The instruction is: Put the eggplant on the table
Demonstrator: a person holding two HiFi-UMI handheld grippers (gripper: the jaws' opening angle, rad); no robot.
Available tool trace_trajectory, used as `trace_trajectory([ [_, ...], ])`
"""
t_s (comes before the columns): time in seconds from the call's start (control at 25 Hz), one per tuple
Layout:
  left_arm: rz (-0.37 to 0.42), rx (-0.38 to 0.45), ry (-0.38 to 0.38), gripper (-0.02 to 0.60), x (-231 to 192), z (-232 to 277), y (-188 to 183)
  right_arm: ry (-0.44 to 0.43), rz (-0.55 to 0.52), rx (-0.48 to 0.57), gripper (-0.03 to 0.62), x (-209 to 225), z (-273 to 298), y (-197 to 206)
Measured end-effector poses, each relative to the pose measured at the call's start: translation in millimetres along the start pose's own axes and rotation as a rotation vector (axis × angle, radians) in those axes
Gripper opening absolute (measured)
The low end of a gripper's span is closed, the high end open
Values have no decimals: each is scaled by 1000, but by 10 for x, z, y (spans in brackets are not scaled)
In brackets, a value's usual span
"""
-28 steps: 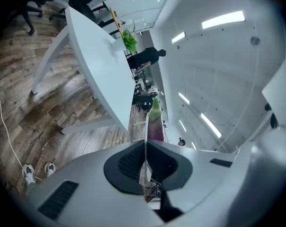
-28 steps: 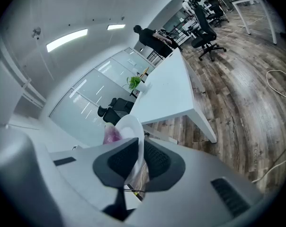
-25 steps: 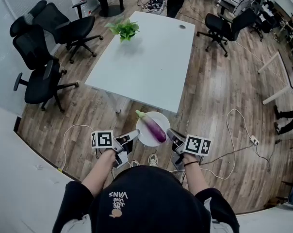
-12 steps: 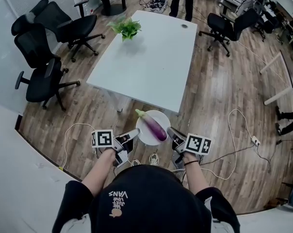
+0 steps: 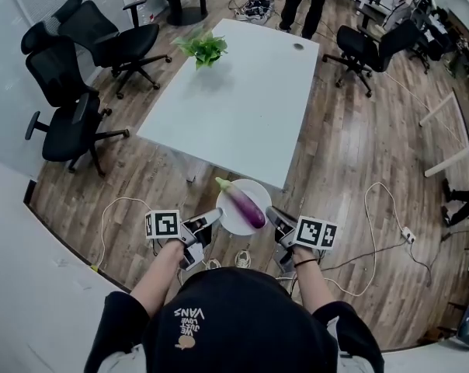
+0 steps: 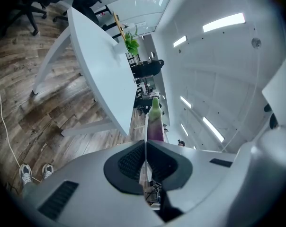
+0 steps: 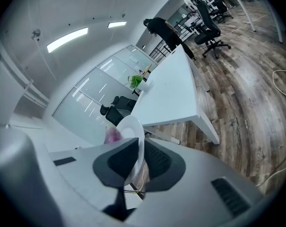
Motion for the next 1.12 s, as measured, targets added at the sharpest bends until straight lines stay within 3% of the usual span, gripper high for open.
trace_trajectory([
  [0.52, -6, 94, -19, 21, -63, 270, -116, -51, -56, -62, 43, 202, 200, -412],
  [0.88, -8, 62, -18, 21, -159, 433, -485, -32, -44, -50, 43, 235, 409, -677],
  [1.12, 2, 29, -6, 21, -202, 511, -922, -15, -32, -18, 43, 164, 664, -933],
])
Point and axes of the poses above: the fingertips, and each gripper's own axes: z forward along the fingers, x to its right, y out of its underside, the point moved 6 cm from there along -z, backward along the fingers, and after that the axes turned 4 degrees about y, right-handed, at the moved point
